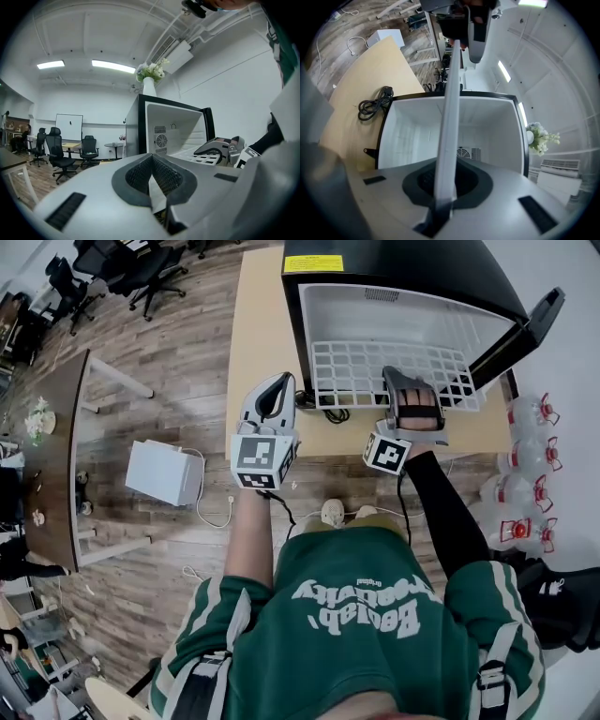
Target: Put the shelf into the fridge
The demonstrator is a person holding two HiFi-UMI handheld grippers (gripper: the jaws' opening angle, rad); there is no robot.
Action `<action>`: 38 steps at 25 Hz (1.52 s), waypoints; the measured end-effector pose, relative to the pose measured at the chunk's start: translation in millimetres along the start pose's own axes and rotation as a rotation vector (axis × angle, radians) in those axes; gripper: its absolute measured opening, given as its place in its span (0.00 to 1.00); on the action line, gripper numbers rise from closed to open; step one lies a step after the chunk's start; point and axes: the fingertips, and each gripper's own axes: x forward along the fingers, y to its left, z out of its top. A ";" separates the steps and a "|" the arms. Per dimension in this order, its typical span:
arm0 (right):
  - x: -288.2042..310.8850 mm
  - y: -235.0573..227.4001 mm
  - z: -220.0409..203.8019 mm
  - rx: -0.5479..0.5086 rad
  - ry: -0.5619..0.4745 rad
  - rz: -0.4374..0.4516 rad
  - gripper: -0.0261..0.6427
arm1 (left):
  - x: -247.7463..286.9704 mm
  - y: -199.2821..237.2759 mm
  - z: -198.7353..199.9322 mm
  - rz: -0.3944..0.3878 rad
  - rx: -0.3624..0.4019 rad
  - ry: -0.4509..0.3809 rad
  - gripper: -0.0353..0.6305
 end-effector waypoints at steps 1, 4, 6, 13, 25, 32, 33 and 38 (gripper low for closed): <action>0.9 0.7 0.0 0.000 0.002 -0.001 0.09 | 0.8 -0.5 -0.7 -0.001 -0.001 0.000 0.04; 2.6 1.8 -0.4 -0.003 0.010 -0.006 0.09 | 2.6 -3.5 -1.9 -0.005 -0.003 0.000 0.04; 2.6 2.3 -0.6 -0.008 0.013 -0.017 0.09 | 2.9 -5.3 -2.3 -0.008 -0.004 0.001 0.04; 2.4 2.9 -0.2 0.008 0.013 -0.047 0.09 | 2.3 -3.7 -2.7 -0.010 -0.005 0.000 0.04; -11.7 12.7 -3.3 0.031 0.003 -0.031 0.08 | 3.0 -3.8 -4.7 -0.020 -0.006 0.006 0.04; 0.3 4.2 -2.5 0.042 0.012 -0.014 0.08 | 4.7 -11.5 -4.8 -0.033 -0.004 0.005 0.04; 0.3 4.2 -2.3 0.041 0.010 -0.016 0.08 | 4.2 -10.9 -4.7 -0.031 -0.006 0.004 0.04; 8.9 7.1 -0.6 0.029 0.015 -0.006 0.08 | 4.1 -10.0 -7.1 -0.026 -0.012 0.006 0.04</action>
